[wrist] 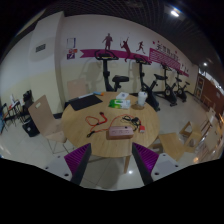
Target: Unplug charger
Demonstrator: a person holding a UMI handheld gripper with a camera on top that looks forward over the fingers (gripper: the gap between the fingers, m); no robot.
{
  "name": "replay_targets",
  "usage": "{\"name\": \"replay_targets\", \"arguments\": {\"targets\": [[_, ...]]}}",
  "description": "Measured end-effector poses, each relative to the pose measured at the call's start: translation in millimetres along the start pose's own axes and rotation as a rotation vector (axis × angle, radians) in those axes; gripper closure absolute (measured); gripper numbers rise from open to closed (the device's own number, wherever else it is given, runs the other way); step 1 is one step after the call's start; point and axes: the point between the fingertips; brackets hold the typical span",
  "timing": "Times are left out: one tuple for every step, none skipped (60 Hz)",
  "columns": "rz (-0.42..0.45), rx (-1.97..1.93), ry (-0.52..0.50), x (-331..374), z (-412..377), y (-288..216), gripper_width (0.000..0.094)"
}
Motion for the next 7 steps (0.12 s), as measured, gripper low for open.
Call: {"name": "replay_targets", "arguments": {"targets": [[0.001, 0.005, 0.003, 0.2, 0.4, -0.5, 0.0079], [0.001, 0.005, 0.003, 0.2, 0.1, -0.7, 0.0079], [0.002, 0.002, 0.001, 0.1, -0.4, -1.0, 0.0085], [0.002, 0.0, -0.001, 0.0, -1.1, -1.3, 0.008], [0.001, -0.001, -0.004, -0.4, -1.4, -1.2, 0.0079], [0.0, 0.0, -0.008, -1.1, -2.1, -0.9, 0.008], [-0.002, 0.001, -0.012, -1.4, -2.3, -0.5, 0.008]]}}
Point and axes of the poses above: the point between the fingertips, and its own axes, seen from behind it with the camera up: z to the right, y down, x backward, against the way the camera looks, and after that the axes turned 1 degree about -x, right-handed
